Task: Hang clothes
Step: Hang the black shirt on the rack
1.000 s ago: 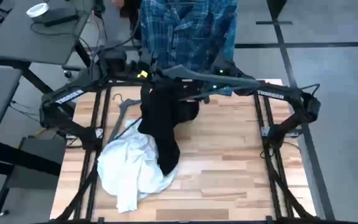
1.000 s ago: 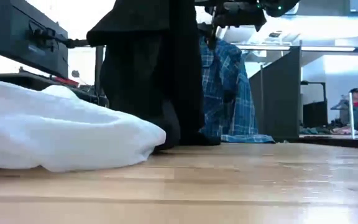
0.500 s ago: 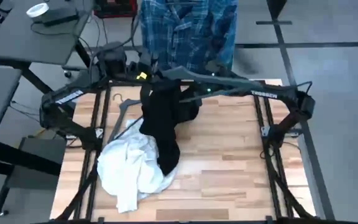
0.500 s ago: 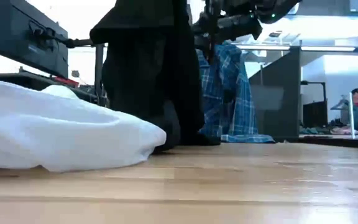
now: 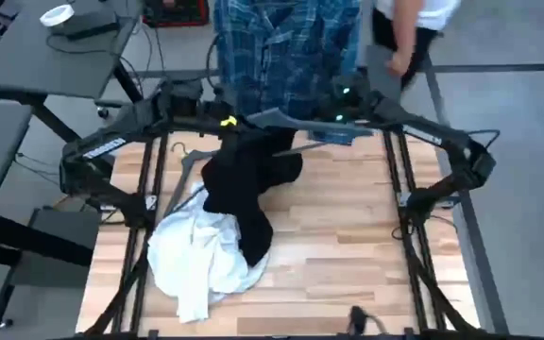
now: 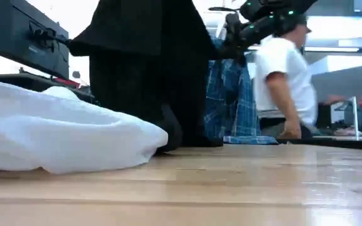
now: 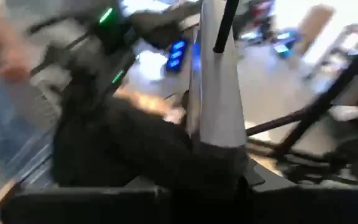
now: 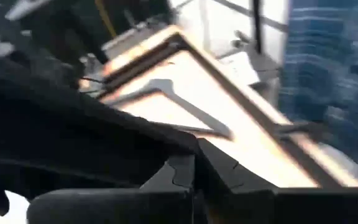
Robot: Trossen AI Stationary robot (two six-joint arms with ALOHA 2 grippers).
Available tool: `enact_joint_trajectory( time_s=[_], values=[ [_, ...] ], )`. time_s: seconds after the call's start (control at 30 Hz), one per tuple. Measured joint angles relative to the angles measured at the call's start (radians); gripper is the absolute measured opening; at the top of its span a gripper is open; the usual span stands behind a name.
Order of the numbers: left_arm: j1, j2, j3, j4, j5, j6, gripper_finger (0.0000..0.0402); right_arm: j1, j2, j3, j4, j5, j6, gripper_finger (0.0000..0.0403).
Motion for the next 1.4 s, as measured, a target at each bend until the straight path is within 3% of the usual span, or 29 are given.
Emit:
enact_joint_trajectory(
  time_s=[0.23,0.63,0.8,0.93,1.2,1.4],
  values=[
    [0.007,0.004,0.000,-0.145,-0.044,0.015,0.0044,-0.094,-0.068,0.000,-0.033,-0.004,-0.021,0.0000],
    [0.000,0.005,0.001,-0.387,-0.068,0.016,0.0044,-0.105,-0.077,0.000,-0.055,-0.003,-0.027,0.0000],
    [0.001,0.012,0.001,-0.482,-0.168,-0.003,0.0044,-0.105,-0.077,0.000,-0.054,0.000,-0.027,0.0000],
    [0.000,0.013,0.001,-0.493,-0.278,-0.013,0.0044,-0.106,-0.077,0.000,-0.057,0.013,-0.027,0.0000],
    [0.000,0.013,0.001,-0.377,-0.269,0.020,0.0044,-0.109,-0.077,0.000,-0.062,0.021,-0.027,0.0000],
    [0.025,0.013,0.017,-0.409,-0.343,0.042,0.0044,-0.109,-0.077,0.000,-0.065,0.020,-0.027,0.0000]
  ],
)
